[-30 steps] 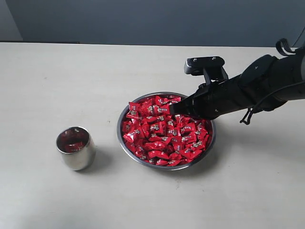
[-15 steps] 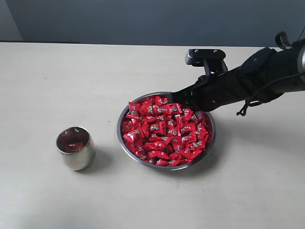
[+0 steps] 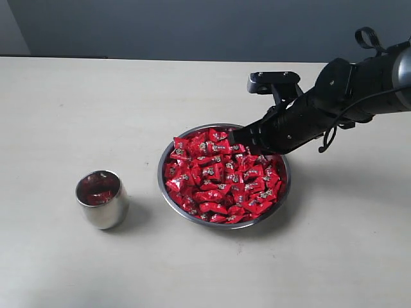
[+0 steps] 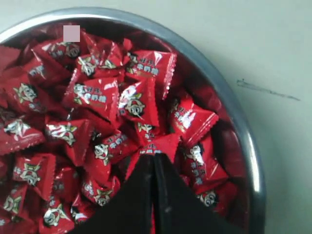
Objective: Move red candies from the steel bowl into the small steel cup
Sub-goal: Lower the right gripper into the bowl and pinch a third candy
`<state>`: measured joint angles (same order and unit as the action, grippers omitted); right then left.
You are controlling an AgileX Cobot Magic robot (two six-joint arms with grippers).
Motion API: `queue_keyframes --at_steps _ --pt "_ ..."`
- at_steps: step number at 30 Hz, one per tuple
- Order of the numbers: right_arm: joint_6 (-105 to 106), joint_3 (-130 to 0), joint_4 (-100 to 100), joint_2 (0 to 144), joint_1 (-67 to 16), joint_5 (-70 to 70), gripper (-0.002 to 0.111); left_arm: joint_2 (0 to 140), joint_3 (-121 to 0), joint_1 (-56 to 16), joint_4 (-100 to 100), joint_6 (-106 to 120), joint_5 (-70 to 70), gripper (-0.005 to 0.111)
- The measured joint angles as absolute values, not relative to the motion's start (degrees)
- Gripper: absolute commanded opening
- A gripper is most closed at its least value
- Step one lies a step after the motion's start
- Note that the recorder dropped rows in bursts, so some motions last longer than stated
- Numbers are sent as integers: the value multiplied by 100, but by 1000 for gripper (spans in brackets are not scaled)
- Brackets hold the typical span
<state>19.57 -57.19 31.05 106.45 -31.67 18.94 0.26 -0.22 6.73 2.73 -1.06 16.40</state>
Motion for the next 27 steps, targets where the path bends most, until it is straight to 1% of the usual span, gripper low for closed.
queue_keyframes --at_steps 8,10,14,15,17,21,22,24,27 --pt "1818 -5719 2830 10645 -3167 2018 0 26 -22 673 273 -106 1640 0" --pt "1818 -5719 2807 10645 -3167 2042 8 26 -22 673 273 -106 1640 0" --pt "1795 -5852 2764 10645 -3167 2238 38 26 -22 673 273 -106 1640 0" --pt "1795 -5910 2764 10645 -3167 2294 42 26 -22 673 273 -106 1640 0" --pt "1728 -6009 2764 10645 -3167 2342 42 26 -22 673 273 -106 1640 0" --pt "1546 -6143 2764 10654 -3167 2367 29 26 -22 673 273 -106 1640 0" --pt "1520 -6153 2764 10654 -3167 2367 27 26 -22 673 273 -106 1640 0" --pt "1506 -6153 2754 10654 -3167 2376 27 26 -22 673 273 -106 1640 0" --pt "1502 -6153 2754 10654 -3167 2390 32 26 -22 673 273 -106 1640 0"
